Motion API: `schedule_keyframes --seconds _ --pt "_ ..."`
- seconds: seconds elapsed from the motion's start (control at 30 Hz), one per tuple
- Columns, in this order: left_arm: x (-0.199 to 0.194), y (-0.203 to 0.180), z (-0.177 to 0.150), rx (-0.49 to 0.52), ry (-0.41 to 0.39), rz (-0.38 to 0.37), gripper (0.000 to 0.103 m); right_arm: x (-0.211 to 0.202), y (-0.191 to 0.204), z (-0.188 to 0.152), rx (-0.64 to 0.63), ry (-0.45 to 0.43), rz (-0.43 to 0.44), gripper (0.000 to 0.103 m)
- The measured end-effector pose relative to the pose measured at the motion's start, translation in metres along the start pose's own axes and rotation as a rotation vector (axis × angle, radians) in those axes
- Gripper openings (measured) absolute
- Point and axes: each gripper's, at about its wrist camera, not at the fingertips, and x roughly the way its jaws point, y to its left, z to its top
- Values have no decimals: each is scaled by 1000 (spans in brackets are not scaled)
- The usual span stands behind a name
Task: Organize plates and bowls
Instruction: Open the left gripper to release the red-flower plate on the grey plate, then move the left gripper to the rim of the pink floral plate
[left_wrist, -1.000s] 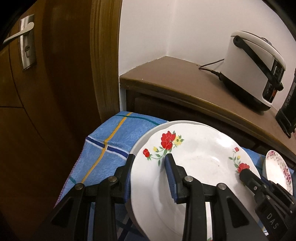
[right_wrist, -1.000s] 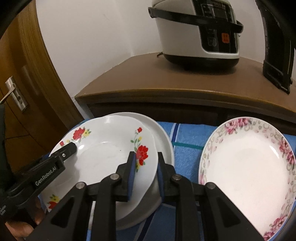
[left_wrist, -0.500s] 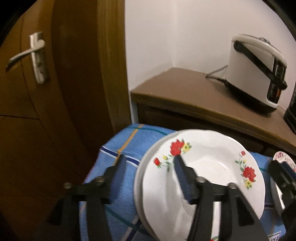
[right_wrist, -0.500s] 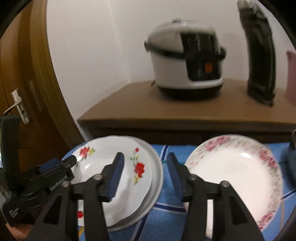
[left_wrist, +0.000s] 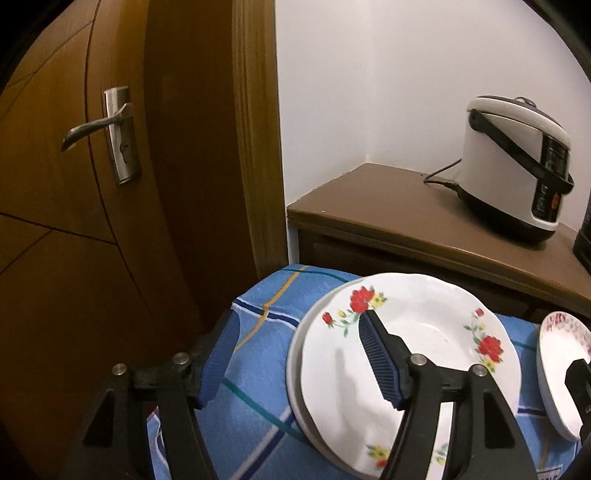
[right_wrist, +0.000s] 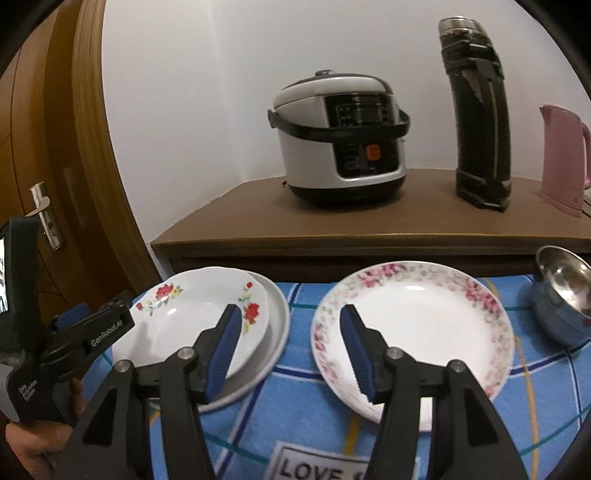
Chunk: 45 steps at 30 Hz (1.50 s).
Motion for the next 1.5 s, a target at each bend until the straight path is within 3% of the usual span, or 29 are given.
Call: schedule_keyframes --seconds 0.53,0.93,1.5 --pt "-45 -38 -10 40 12 -79 69 -43 -44 -7 48 -55 -91 56" --pt "-69 -72 -12 103 1 -142 69 -65 -97 -8 159 -62 -193 57" --pt "-70 -113 -27 147 90 -274 69 -68 -143 -12 283 -37 -276 57"
